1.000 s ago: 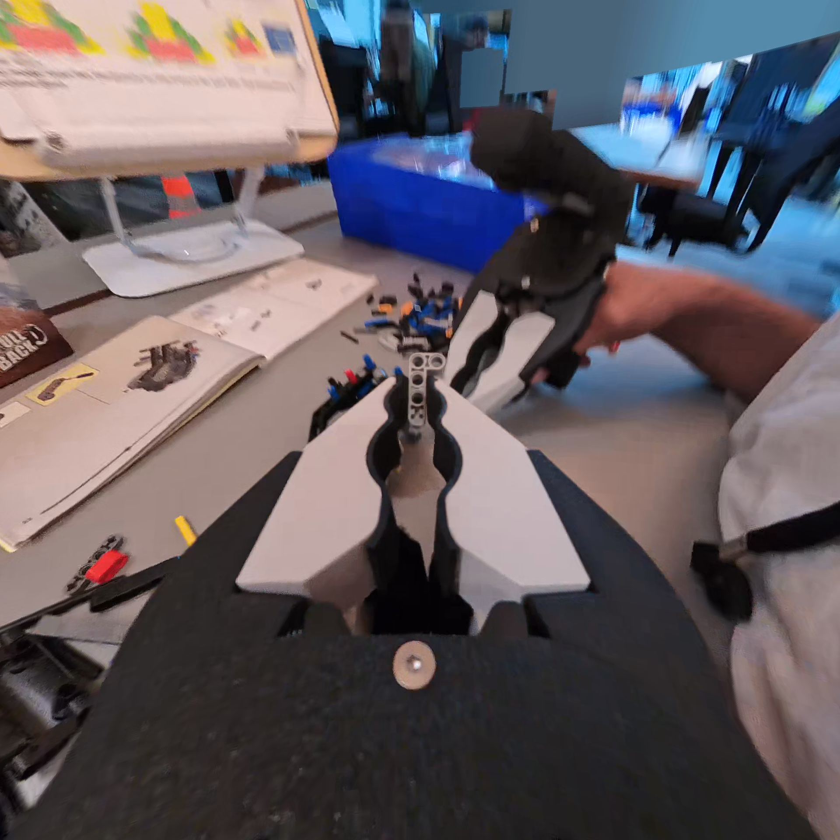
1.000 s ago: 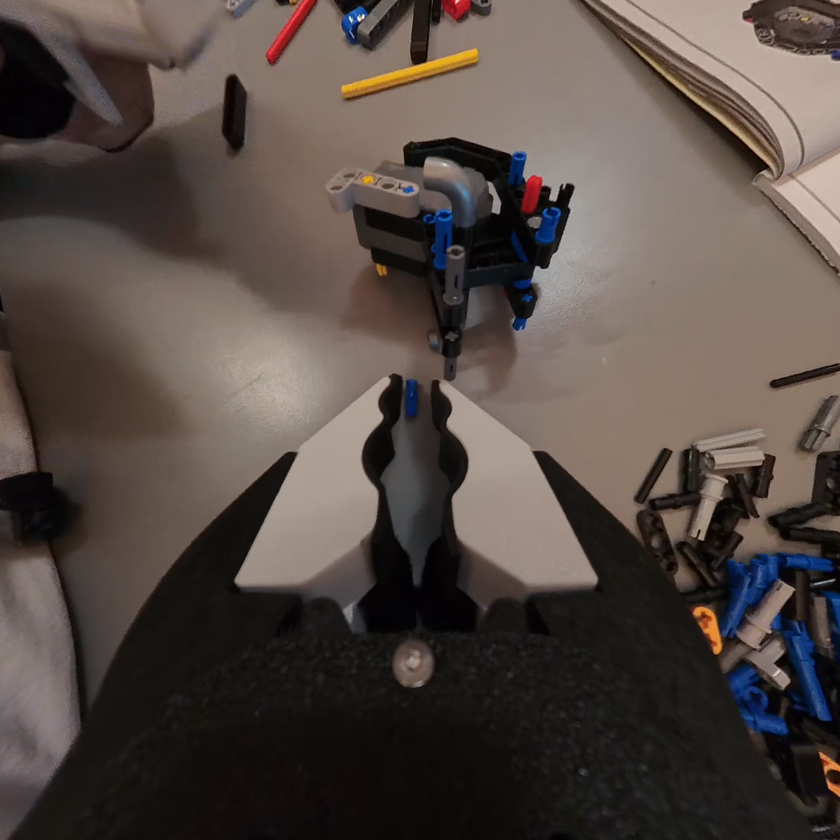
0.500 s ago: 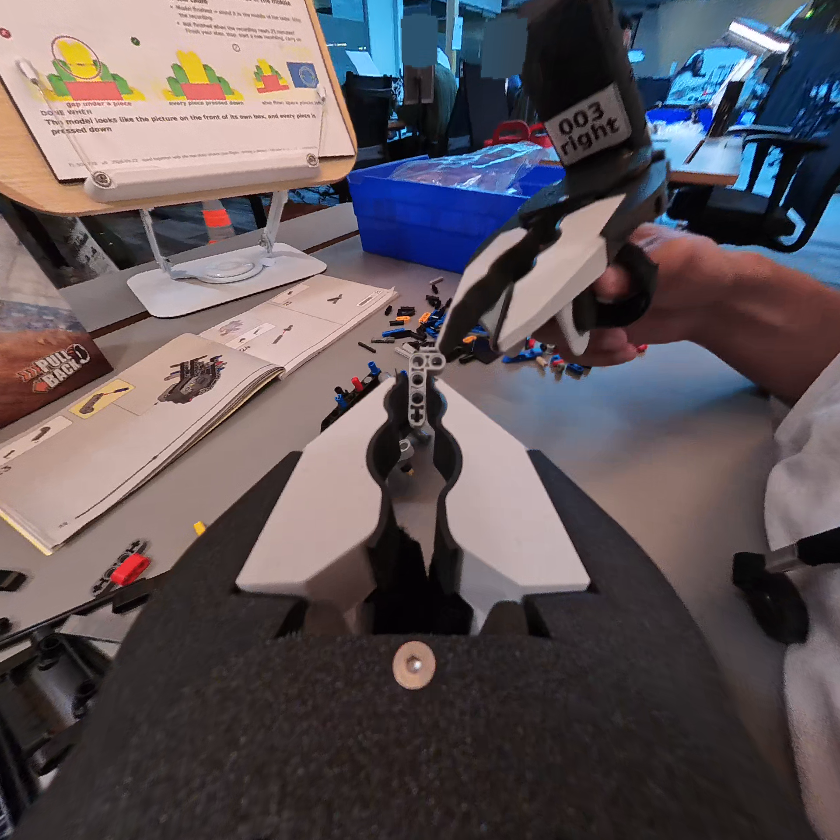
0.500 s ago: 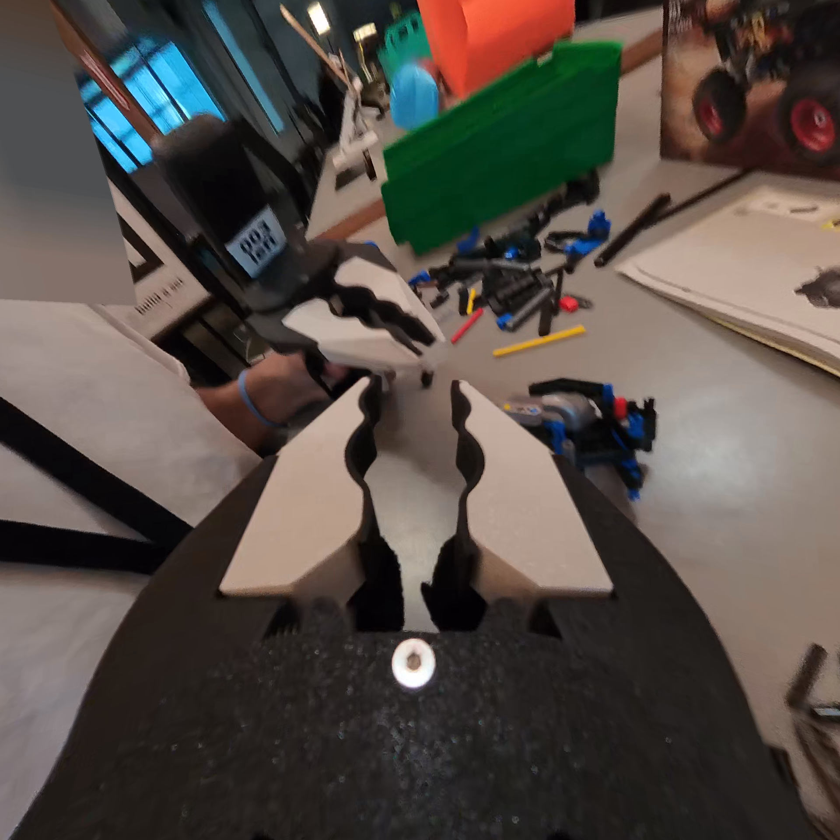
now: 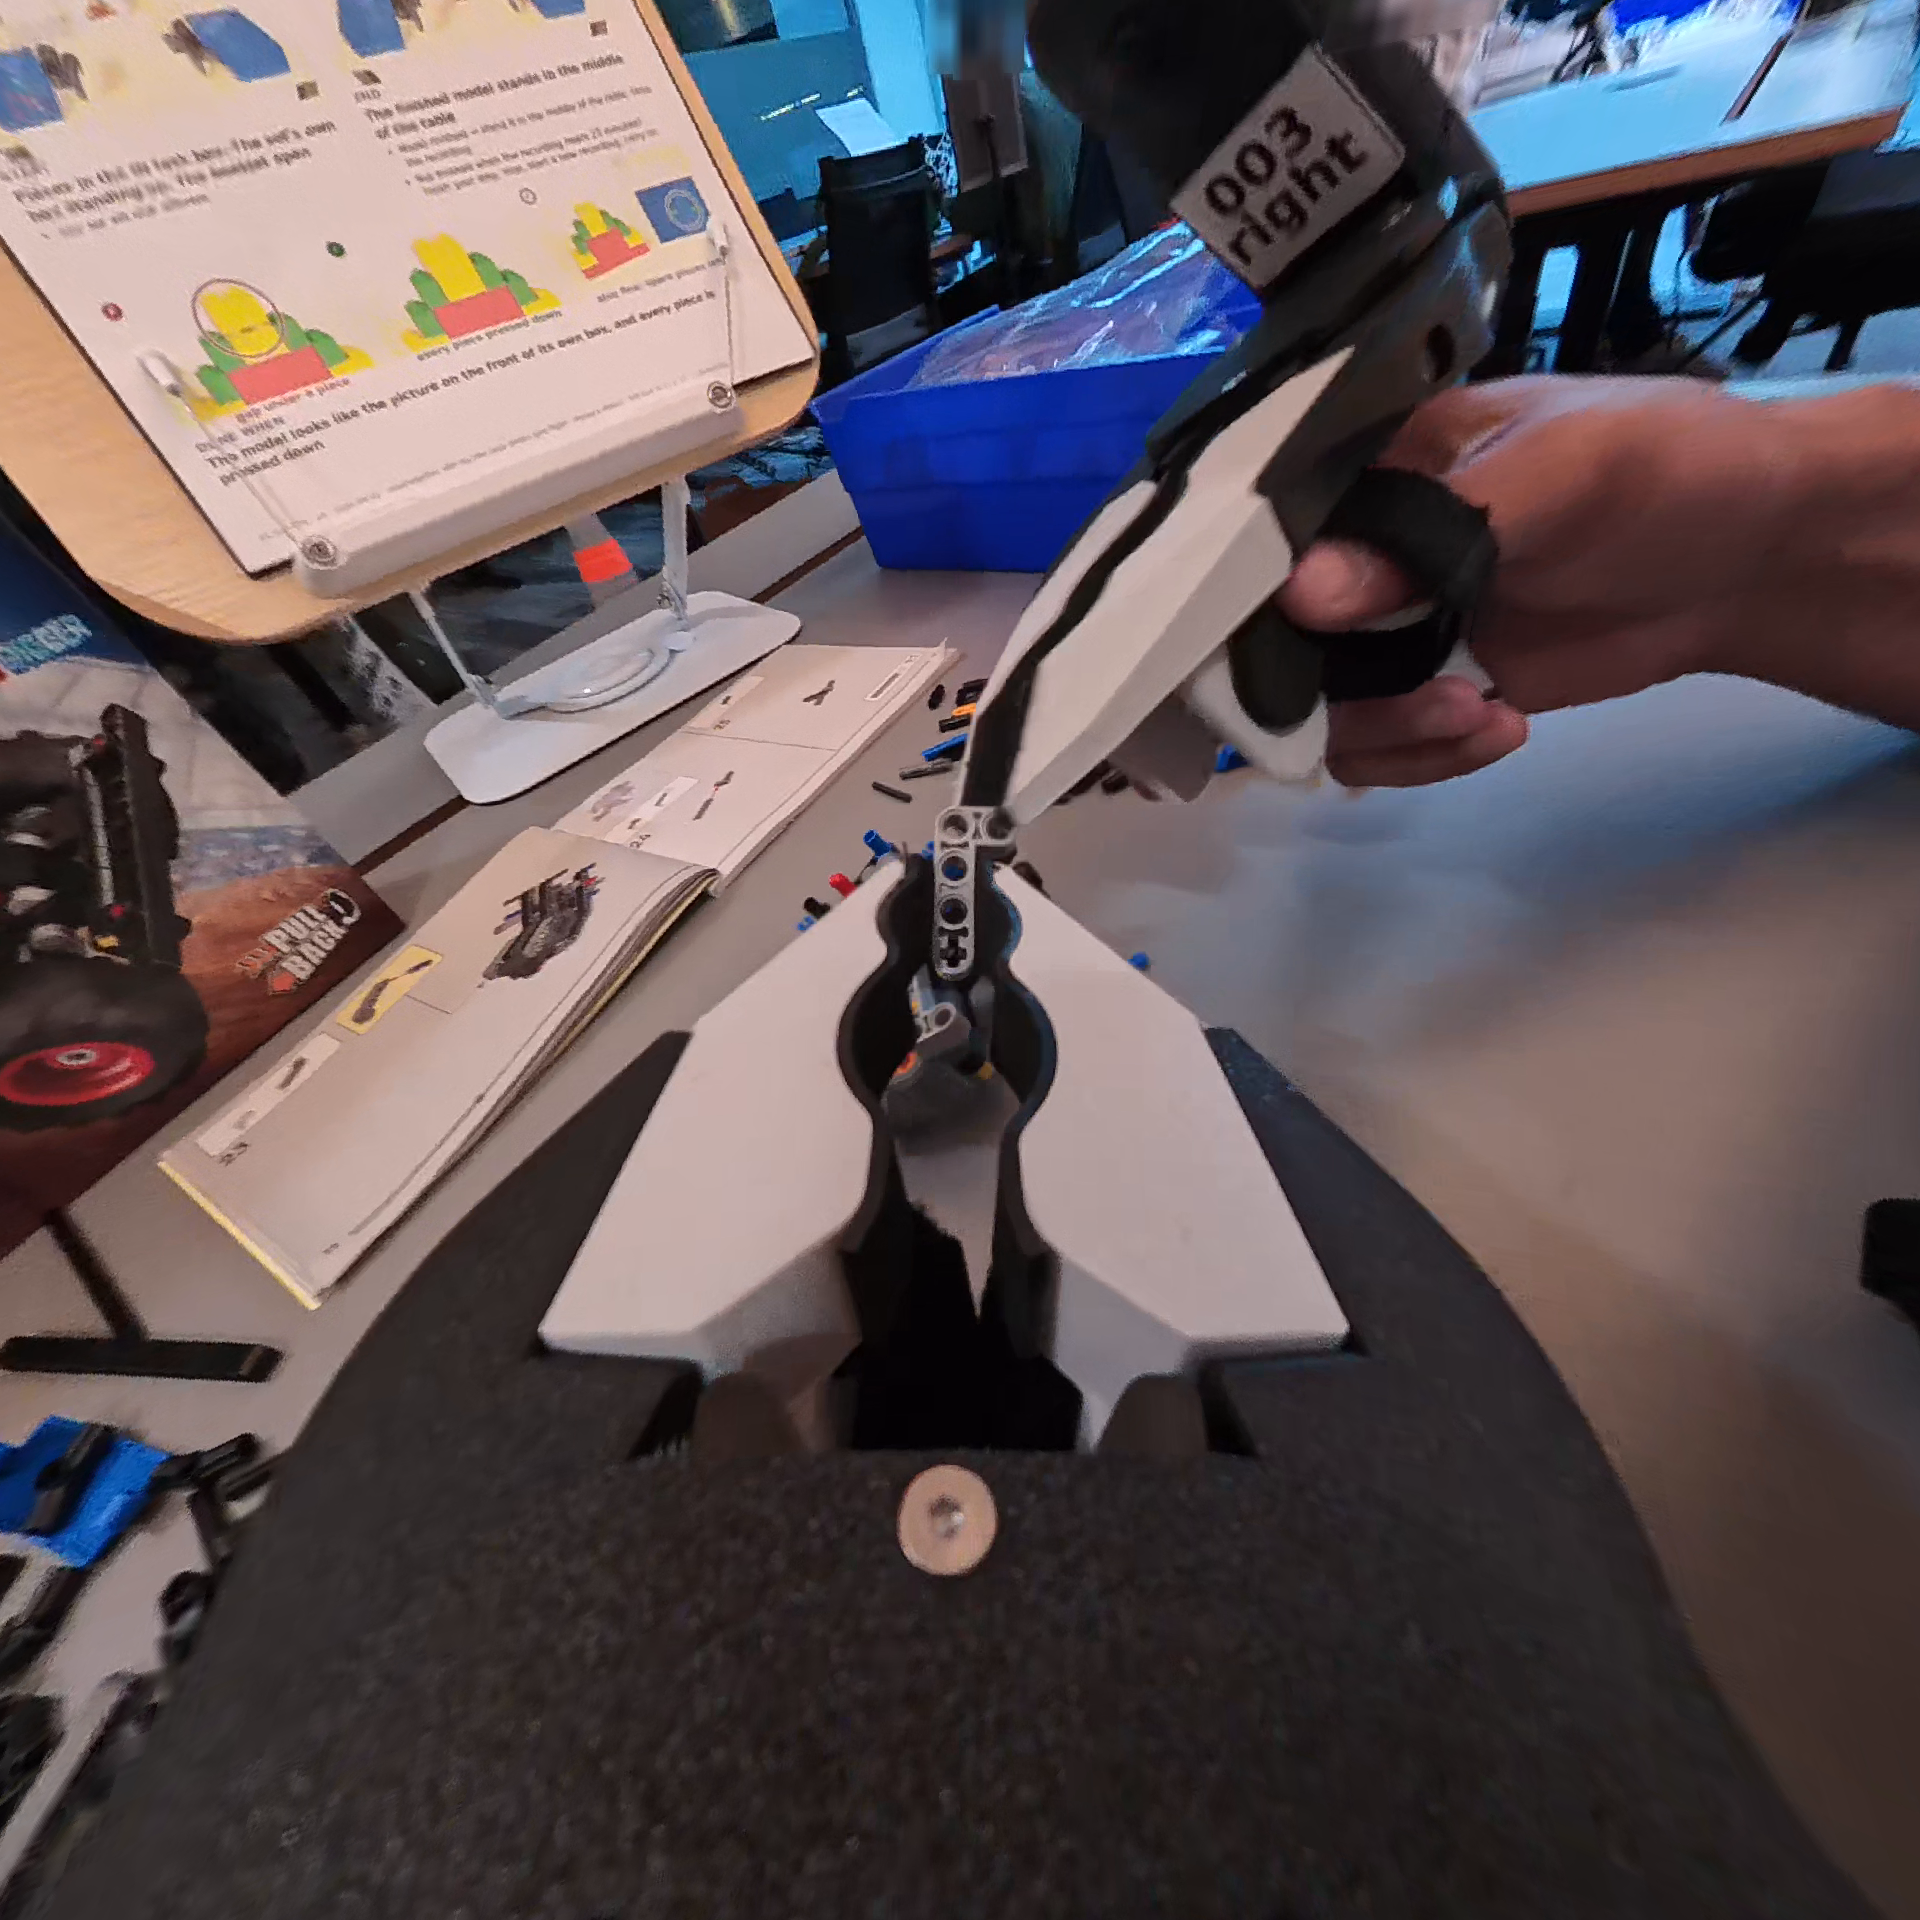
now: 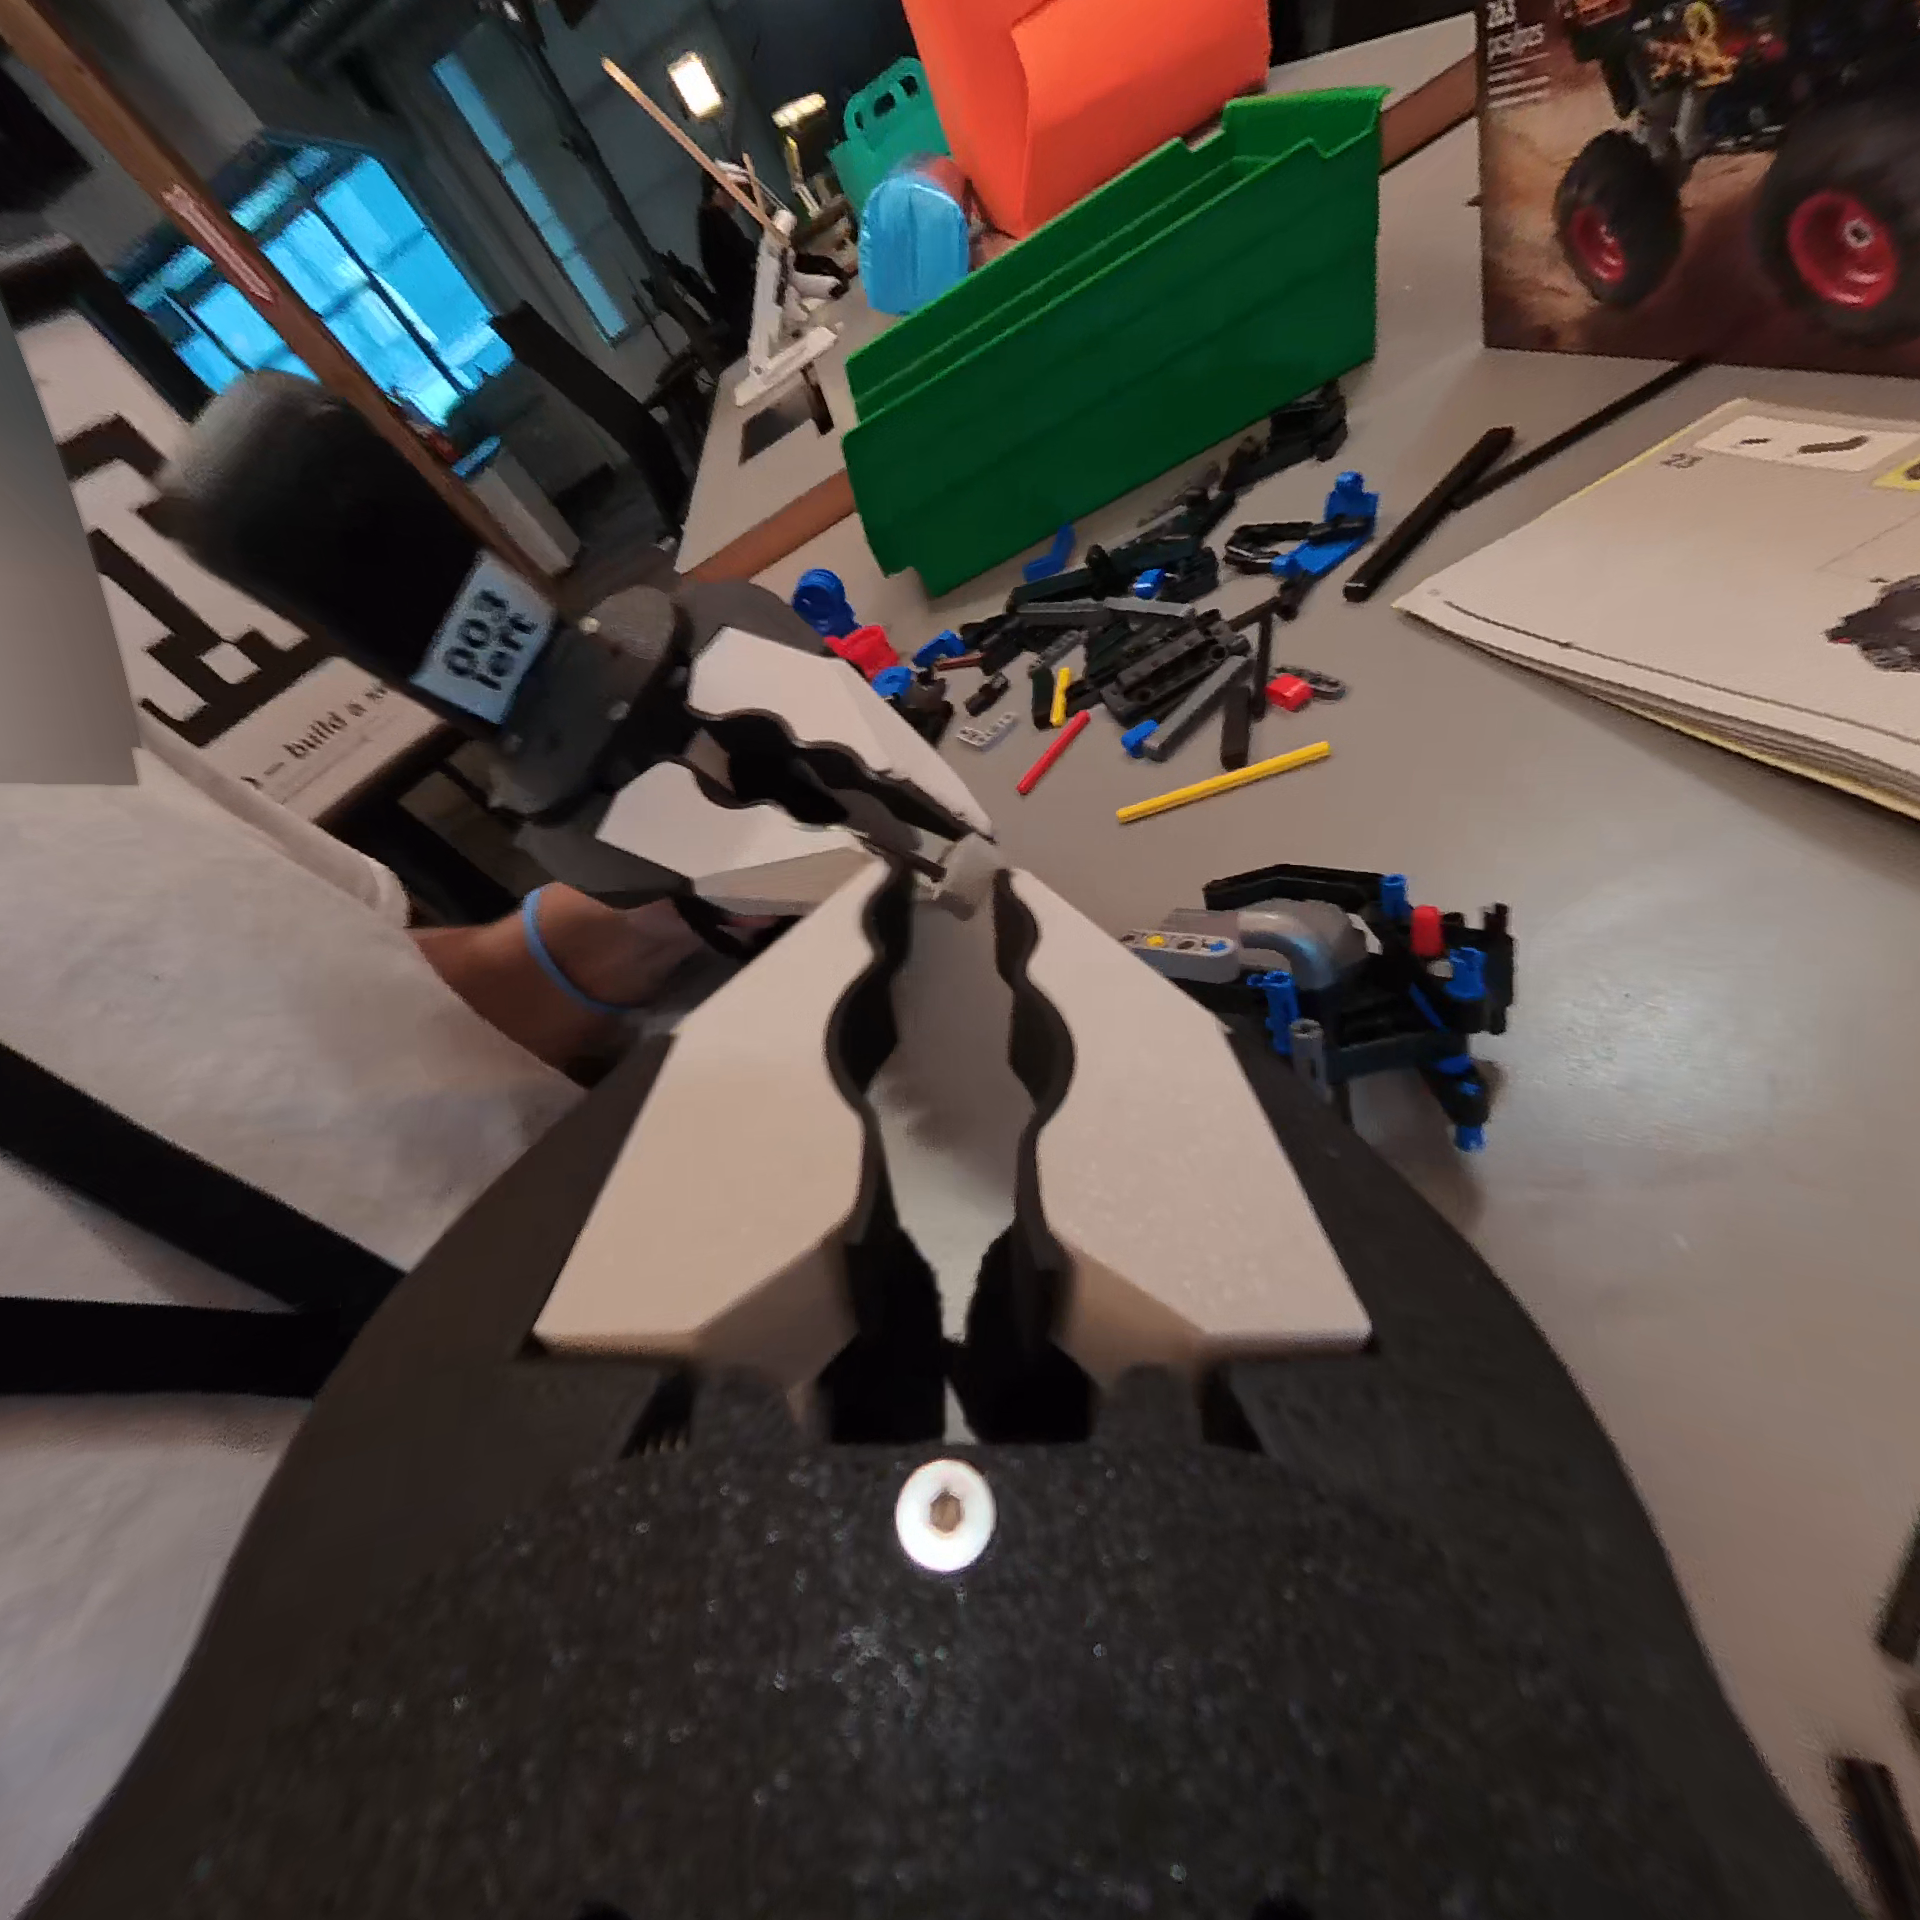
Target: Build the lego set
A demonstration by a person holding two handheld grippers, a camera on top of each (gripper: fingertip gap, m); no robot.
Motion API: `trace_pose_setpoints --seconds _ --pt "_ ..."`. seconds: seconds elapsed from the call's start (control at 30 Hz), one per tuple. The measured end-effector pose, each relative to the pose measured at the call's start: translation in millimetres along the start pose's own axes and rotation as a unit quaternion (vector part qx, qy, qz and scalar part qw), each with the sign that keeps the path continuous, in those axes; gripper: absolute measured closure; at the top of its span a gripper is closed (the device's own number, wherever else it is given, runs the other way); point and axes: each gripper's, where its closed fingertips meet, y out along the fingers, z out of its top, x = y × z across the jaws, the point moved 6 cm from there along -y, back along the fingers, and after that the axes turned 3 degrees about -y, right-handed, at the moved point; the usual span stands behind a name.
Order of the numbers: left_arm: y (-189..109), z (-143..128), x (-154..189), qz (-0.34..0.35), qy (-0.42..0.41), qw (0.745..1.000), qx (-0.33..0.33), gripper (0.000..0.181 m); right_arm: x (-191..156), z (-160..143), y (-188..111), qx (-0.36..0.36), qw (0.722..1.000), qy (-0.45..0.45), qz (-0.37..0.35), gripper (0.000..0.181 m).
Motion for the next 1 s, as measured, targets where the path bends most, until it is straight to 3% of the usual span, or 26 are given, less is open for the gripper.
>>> trace_pose_setpoints --seconds 0.03,0.23,0.37,0.43,0.5,0.57,0.63,0.67,0.73,0.83,1.0 --pt "0.2 -0.8 1.4 0.005 0.019 1.000 -0.003 0.176 1.6 -0.8 -0.6 -0.006 1.000 -0.011 -0.014 0.173" --pt "7.7 -8.9 4.2 0.069 0.117 0.989 -0.057 0.175 1.1 -4.5 4.8 -0.032 0.995 -0.036 -0.092 0.174" --pt "11.3 -10.6 5.2 0.079 0.132 0.985 -0.073 0.175 -10.0 -3.8 9.0 -0.043 0.980 -0.089 -0.170 0.175" --pt "10.0 -9.1 4.9 0.075 0.126 0.987 -0.063 0.176 -13.1 -2.3 8.8 -0.039 0.979 -0.091 -0.176 0.175" --pt "7.9 -7.3 3.7 0.075 0.123 0.988 -0.052 0.176 -13.1 -0.4 5.1 -0.030 0.983 -0.101 -0.152 0.173" --pt "2.1 -1.5 1.7 0.070 0.114 0.991 -0.020 0.175 -9.8 9.9 -9.5 0.030 0.989 -0.086 -0.113 0.174" --pt "-9.7 15.0 6.1 0.017 0.059 0.996 0.069 0.175 -8.6 21.3 -23.4 0.099 0.994 -0.034 -0.012 0.166" --pt "-18.1 26.0 8.1 -0.017 0.022 0.992 0.126 0.176 -10.2 24.9 -25.5 0.106 0.993 -0.003 0.054 0.154" --pt "-33.2 42.7 7.4 -0.079 -0.056 0.971 0.220 0.175 -18.4 26.0 -22.2 0.090 0.986 -0.005 0.141 0.150" --pt "-41.3 49.5 5.1 -0.121 -0.109 0.950 0.264 0.176 -36.2 24.7 -9.2 0.068 0.982 -0.120 0.126 0.154" --pt "-39.4 48.2 9.9 -0.141 -0.119 0.948 0.260 0.176 -52.6 29.2 -0.6 0.052 0.973 -0.185 0.129 0.162"
